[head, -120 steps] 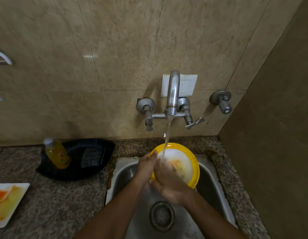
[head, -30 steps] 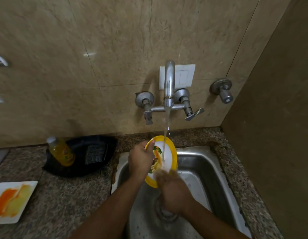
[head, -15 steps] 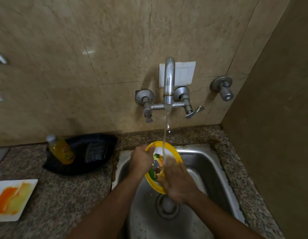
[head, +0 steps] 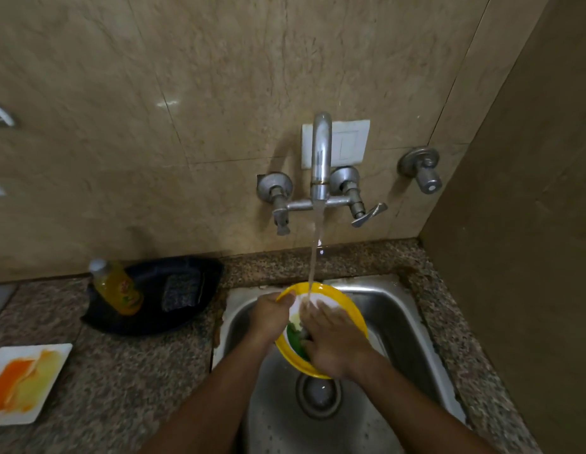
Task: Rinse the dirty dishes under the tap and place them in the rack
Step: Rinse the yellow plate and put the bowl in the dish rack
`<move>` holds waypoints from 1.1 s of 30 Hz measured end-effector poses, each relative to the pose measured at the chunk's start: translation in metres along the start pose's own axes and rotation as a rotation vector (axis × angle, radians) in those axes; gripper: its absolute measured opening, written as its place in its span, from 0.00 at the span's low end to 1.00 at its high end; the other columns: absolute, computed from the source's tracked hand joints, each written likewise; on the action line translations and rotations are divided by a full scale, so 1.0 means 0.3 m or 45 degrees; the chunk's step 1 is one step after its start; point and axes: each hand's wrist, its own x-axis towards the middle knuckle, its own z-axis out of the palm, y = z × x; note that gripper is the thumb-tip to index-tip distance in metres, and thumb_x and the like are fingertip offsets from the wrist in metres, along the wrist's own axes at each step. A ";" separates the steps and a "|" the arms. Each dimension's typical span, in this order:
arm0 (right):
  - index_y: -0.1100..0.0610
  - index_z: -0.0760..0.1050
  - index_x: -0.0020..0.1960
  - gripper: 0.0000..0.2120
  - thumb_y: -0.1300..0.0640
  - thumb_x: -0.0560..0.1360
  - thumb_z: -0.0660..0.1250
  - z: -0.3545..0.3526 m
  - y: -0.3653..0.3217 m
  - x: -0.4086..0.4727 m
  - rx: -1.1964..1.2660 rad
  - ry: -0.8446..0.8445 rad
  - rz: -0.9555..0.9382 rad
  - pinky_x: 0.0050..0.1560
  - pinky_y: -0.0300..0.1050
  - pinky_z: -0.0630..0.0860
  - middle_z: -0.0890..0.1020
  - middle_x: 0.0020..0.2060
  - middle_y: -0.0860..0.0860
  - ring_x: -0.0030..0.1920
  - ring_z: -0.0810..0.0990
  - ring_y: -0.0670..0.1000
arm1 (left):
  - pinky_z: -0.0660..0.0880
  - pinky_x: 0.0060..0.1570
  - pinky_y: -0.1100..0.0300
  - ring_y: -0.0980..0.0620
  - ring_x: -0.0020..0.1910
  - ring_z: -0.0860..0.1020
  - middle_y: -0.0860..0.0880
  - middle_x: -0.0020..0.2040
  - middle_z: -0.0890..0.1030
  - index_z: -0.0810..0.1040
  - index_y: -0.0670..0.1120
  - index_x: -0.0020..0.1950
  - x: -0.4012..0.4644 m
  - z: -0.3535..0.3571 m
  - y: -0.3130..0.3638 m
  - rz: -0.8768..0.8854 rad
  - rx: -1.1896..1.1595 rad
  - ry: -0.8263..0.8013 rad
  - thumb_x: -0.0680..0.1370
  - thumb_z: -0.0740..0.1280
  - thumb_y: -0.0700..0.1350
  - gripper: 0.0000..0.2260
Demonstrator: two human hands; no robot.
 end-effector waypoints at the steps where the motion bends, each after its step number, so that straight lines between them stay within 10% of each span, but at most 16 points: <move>1: 0.54 0.40 0.80 0.37 0.38 0.76 0.40 0.004 -0.030 0.007 0.052 -0.010 -0.013 0.76 0.55 0.42 0.40 0.79 0.48 0.79 0.40 0.52 | 0.75 0.45 0.59 0.49 0.41 0.78 0.49 0.35 0.80 0.80 0.45 0.36 0.004 -0.001 0.007 0.010 -0.018 0.003 0.79 0.68 0.50 0.14; 5: 0.53 0.55 0.79 0.33 0.44 0.76 0.49 -0.007 0.010 0.005 -0.043 0.146 -0.166 0.75 0.59 0.57 0.57 0.79 0.52 0.77 0.58 0.58 | 0.76 0.49 0.58 0.51 0.43 0.79 0.51 0.38 0.82 0.80 0.48 0.39 -0.028 -0.007 -0.003 0.015 -0.093 0.004 0.80 0.67 0.51 0.12; 8: 0.49 0.80 0.56 0.19 0.47 0.68 0.61 -0.063 0.043 -0.030 -0.080 0.505 -0.057 0.55 0.49 0.77 0.83 0.53 0.50 0.55 0.81 0.56 | 0.76 0.59 0.49 0.48 0.51 0.80 0.48 0.47 0.83 0.82 0.47 0.47 -0.035 0.005 -0.009 0.016 -0.055 -0.017 0.80 0.65 0.53 0.11; 11: 0.51 0.75 0.49 0.08 0.50 0.72 0.64 -0.102 -0.001 -0.009 0.026 0.816 0.209 0.44 0.52 0.73 0.77 0.45 0.52 0.45 0.76 0.56 | 0.72 0.58 0.56 0.51 0.54 0.77 0.50 0.52 0.80 0.82 0.44 0.58 -0.057 0.005 0.013 0.097 -0.057 -0.075 0.82 0.63 0.51 0.14; 15: 0.52 0.76 0.51 0.16 0.45 0.80 0.53 -0.117 -0.027 0.079 0.127 0.695 0.317 0.36 0.51 0.75 0.76 0.47 0.54 0.39 0.81 0.58 | 0.74 0.54 0.57 0.57 0.51 0.79 0.55 0.51 0.83 0.83 0.51 0.52 -0.087 -0.017 -0.004 0.278 0.076 -0.188 0.83 0.61 0.53 0.12; 21: 0.58 0.81 0.49 0.27 0.44 0.84 0.48 -0.169 -0.045 0.149 0.632 0.630 0.826 0.45 0.47 0.73 0.85 0.46 0.56 0.49 0.83 0.59 | 0.59 0.31 0.55 0.57 0.24 0.64 0.50 0.24 0.63 0.61 0.48 0.29 -0.122 -0.090 -0.001 0.425 0.272 0.061 0.82 0.60 0.53 0.23; 25: 0.53 0.80 0.44 0.29 0.44 0.83 0.43 -0.138 -0.135 0.159 0.227 0.672 0.452 0.35 0.46 0.73 0.83 0.37 0.52 0.36 0.83 0.56 | 0.74 0.41 0.48 0.49 0.36 0.77 0.46 0.32 0.77 0.76 0.48 0.33 -0.099 -0.126 -0.010 0.334 0.075 0.160 0.82 0.62 0.50 0.18; 27: 0.52 0.80 0.43 0.29 0.42 0.83 0.43 -0.138 -0.110 0.133 0.171 0.710 0.334 0.30 0.44 0.71 0.83 0.32 0.51 0.32 0.82 0.54 | 0.69 0.34 0.50 0.52 0.29 0.71 0.49 0.27 0.71 0.68 0.50 0.28 -0.098 -0.137 -0.019 0.379 0.077 0.183 0.82 0.63 0.53 0.22; 33: 0.49 0.74 0.54 0.15 0.45 0.84 0.51 -0.063 -0.053 0.036 0.976 0.563 0.400 0.43 0.45 0.70 0.82 0.43 0.51 0.48 0.81 0.56 | 0.65 0.33 0.54 0.50 0.27 0.69 0.45 0.25 0.69 0.66 0.46 0.27 -0.095 -0.148 -0.077 0.368 -0.059 0.180 0.81 0.64 0.53 0.24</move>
